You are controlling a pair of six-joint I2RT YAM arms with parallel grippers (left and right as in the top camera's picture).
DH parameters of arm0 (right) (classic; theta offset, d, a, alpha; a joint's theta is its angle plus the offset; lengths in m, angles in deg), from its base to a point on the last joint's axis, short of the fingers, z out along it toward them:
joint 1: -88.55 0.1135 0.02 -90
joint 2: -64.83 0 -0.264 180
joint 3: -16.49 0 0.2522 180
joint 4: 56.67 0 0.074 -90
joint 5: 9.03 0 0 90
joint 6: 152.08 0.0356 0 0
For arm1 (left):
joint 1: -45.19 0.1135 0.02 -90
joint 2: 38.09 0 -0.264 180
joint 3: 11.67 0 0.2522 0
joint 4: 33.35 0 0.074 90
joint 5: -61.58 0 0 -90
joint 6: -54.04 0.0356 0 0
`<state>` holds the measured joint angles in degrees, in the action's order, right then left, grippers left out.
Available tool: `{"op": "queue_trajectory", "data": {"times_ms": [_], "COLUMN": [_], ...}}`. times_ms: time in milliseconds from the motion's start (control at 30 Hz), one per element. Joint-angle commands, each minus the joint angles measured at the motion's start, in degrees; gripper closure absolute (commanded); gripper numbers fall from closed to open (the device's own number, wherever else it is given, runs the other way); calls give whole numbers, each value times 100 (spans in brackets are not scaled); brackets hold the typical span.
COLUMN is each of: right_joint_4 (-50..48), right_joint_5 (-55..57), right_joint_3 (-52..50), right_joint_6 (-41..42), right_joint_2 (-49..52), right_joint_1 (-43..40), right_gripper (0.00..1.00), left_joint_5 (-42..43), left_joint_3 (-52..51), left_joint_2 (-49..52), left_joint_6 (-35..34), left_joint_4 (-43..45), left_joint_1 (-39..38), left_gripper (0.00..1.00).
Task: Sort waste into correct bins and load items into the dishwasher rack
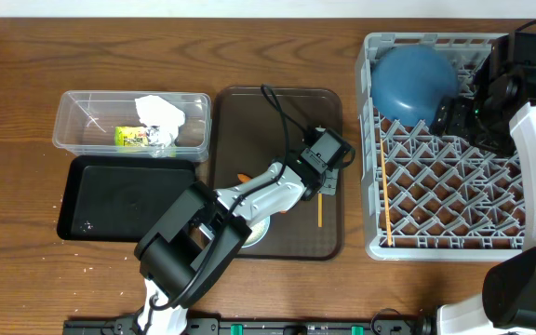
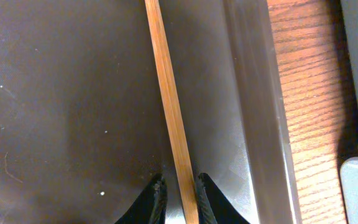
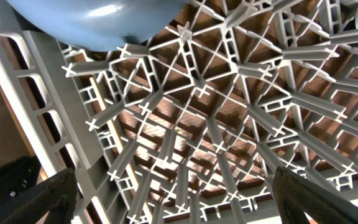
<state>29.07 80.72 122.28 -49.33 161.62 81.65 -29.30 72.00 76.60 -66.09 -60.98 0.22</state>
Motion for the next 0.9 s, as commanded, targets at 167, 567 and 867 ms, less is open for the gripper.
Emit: {"op": "queue_trajectory", "data": {"times_ms": [167,567,867], "right_joint_4": [-26,-11,-4], "right_joint_5": [-2,0,0], "right_joint_3": [-24,-24,-24], "right_joint_6": [-66,-66,-66], "right_joint_2": [-35,-35,-35], "right_joint_1": [-20,-24,-22], "right_gripper": [7,7,7], "left_joint_5": [-223,-496,-496], "left_joint_3": [-122,-50,20], "left_joint_2": [223,197,-463], "left_joint_6": [11,15,13], "left_joint_4": [-337,-514,-509], "left_joint_1": [-74,-74,7], "left_gripper": [91,94,94]}}
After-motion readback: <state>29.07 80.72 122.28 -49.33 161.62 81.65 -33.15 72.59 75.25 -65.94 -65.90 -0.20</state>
